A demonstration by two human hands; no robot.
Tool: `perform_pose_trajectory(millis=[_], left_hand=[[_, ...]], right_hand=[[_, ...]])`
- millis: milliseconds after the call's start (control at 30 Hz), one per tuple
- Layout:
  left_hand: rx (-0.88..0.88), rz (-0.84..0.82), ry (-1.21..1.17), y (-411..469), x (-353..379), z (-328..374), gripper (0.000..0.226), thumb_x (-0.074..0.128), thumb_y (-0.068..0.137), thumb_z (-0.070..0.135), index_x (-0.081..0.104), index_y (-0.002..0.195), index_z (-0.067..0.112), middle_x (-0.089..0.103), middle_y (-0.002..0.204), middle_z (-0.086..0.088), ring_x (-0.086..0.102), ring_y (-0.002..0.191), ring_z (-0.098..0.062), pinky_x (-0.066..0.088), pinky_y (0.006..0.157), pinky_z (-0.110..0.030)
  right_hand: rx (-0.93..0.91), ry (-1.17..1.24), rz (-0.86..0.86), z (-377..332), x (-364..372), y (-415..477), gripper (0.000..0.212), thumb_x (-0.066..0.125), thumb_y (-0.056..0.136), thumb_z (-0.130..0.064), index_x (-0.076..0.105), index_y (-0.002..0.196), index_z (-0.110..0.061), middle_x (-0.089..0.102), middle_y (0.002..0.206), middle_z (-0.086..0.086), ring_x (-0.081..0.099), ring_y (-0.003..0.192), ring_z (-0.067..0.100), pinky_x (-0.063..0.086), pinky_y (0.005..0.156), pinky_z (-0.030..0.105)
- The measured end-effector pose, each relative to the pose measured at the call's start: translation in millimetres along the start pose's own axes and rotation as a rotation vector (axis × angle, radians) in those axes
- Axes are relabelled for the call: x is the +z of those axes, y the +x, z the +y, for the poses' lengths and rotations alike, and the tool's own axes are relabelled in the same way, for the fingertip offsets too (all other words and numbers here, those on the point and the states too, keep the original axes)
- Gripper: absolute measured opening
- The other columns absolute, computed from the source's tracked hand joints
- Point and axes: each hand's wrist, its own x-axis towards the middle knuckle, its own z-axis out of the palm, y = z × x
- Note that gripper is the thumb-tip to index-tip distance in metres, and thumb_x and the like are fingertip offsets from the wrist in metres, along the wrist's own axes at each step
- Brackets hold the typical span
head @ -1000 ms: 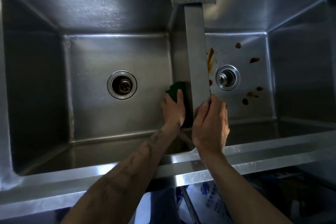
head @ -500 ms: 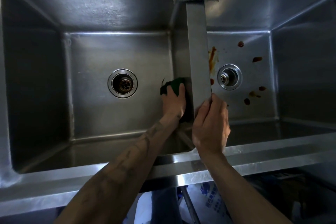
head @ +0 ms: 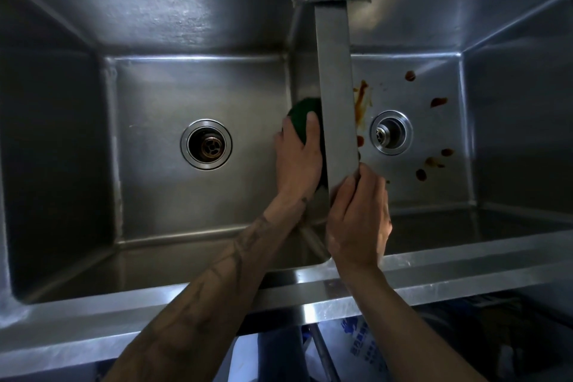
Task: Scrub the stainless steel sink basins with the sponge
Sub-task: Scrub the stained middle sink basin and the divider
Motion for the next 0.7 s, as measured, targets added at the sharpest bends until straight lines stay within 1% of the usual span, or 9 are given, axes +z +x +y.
perform_pose_trajectory(millis=[67, 200, 267, 333, 400, 467, 567, 633, 700], left_hand=[[0.004, 0.017, 0.008, 3.1, 1.0, 2.1, 0.053, 0.04, 0.108, 0.06, 0.047, 0.14, 0.018, 0.054, 0.128, -0.014, 0.063, 0.109, -0.031, 0.058, 0.095, -0.049], [-0.244, -0.05, 0.1, 21.8, -1.3, 5.0, 0.06, 0.036, 0.112, 0.051, 0.034, 0.159, 0.014, 0.046, 0.152, -0.022, 0.052, 0.134, -0.039, 0.046, 0.11, -0.041], [-0.171, -0.046, 0.095, 21.7, -2.7, 9.1, 0.059, 0.035, 0.112, 0.054, 0.038, 0.156, 0.017, 0.049, 0.148, -0.022, 0.055, 0.131, -0.041, 0.047, 0.114, -0.05], [-0.004, -0.005, 0.055, 16.8, -1.6, 16.6, 0.057, 0.036, 0.109, 0.06, 0.046, 0.146, 0.018, 0.057, 0.132, -0.019, 0.062, 0.115, -0.038, 0.056, 0.101, -0.055], [0.071, 0.032, 0.036, 16.9, 0.2, 18.9, 0.058, 0.037, 0.108, 0.062, 0.046, 0.144, 0.018, 0.056, 0.126, -0.017, 0.064, 0.108, -0.035, 0.059, 0.093, -0.052], [-0.011, 0.012, 0.042, 25.2, 1.0, 17.2, 0.058, 0.037, 0.11, 0.058, 0.039, 0.153, 0.019, 0.051, 0.135, -0.018, 0.06, 0.117, -0.037, 0.054, 0.102, -0.049], [-0.248, -0.074, 0.088, 39.1, -0.4, 16.3, 0.064, 0.033, 0.112, 0.055, 0.022, 0.166, 0.022, 0.035, 0.157, -0.021, 0.046, 0.14, -0.042, 0.041, 0.114, -0.047], [-0.217, -0.074, 0.086, 41.1, -2.0, 19.6, 0.063, 0.033, 0.111, 0.057, 0.026, 0.164, 0.023, 0.038, 0.156, -0.021, 0.047, 0.139, -0.042, 0.042, 0.113, -0.045], [-0.059, -0.041, 0.013, 38.8, -2.3, 28.0, 0.059, 0.037, 0.108, 0.061, 0.039, 0.153, 0.023, 0.053, 0.141, -0.02, 0.059, 0.124, -0.04, 0.049, 0.11, -0.049]], right_hand=[[-0.004, -0.005, 0.0, -0.4, -0.4, -0.1, 0.035, 0.035, 0.108, -0.034, 0.053, 0.13, -0.013, 0.061, 0.11, 0.006, 0.061, 0.092, 0.018, 0.057, 0.073, 0.045], [0.0, -0.002, -0.002, -1.7, -1.7, -0.2, 0.033, 0.036, 0.108, -0.033, 0.052, 0.13, -0.015, 0.06, 0.11, 0.005, 0.062, 0.093, 0.019, 0.058, 0.073, 0.048], [-0.003, 0.005, 0.003, -1.7, -2.1, -0.4, 0.033, 0.037, 0.108, -0.032, 0.053, 0.13, -0.014, 0.061, 0.111, 0.006, 0.063, 0.093, 0.02, 0.058, 0.074, 0.049], [0.002, 0.0, 0.007, -2.0, -1.6, -0.4, 0.033, 0.037, 0.108, -0.033, 0.053, 0.129, -0.013, 0.062, 0.11, 0.007, 0.063, 0.093, 0.02, 0.058, 0.074, 0.049], [0.01, -0.008, 0.007, -2.6, -1.2, -0.6, 0.034, 0.036, 0.108, -0.034, 0.053, 0.129, -0.014, 0.062, 0.11, 0.006, 0.063, 0.093, 0.02, 0.058, 0.075, 0.049], [0.011, -0.003, 0.003, -2.6, -1.3, -0.5, 0.034, 0.034, 0.108, -0.035, 0.052, 0.129, -0.016, 0.061, 0.11, 0.005, 0.063, 0.094, 0.02, 0.057, 0.076, 0.048], [0.013, 0.006, -0.002, -1.6, -0.6, 0.2, 0.034, 0.035, 0.107, -0.034, 0.053, 0.13, -0.015, 0.061, 0.109, 0.005, 0.063, 0.093, 0.021, 0.057, 0.076, 0.049], [0.014, 0.01, -0.003, -0.7, 0.1, 0.9, 0.035, 0.036, 0.107, -0.033, 0.054, 0.129, -0.013, 0.062, 0.108, 0.007, 0.063, 0.092, 0.022, 0.058, 0.075, 0.05], [0.016, 0.008, -0.002, -0.7, 0.6, 1.1, 0.037, 0.035, 0.107, -0.035, 0.055, 0.128, -0.012, 0.062, 0.107, 0.007, 0.064, 0.091, 0.022, 0.058, 0.074, 0.05]])
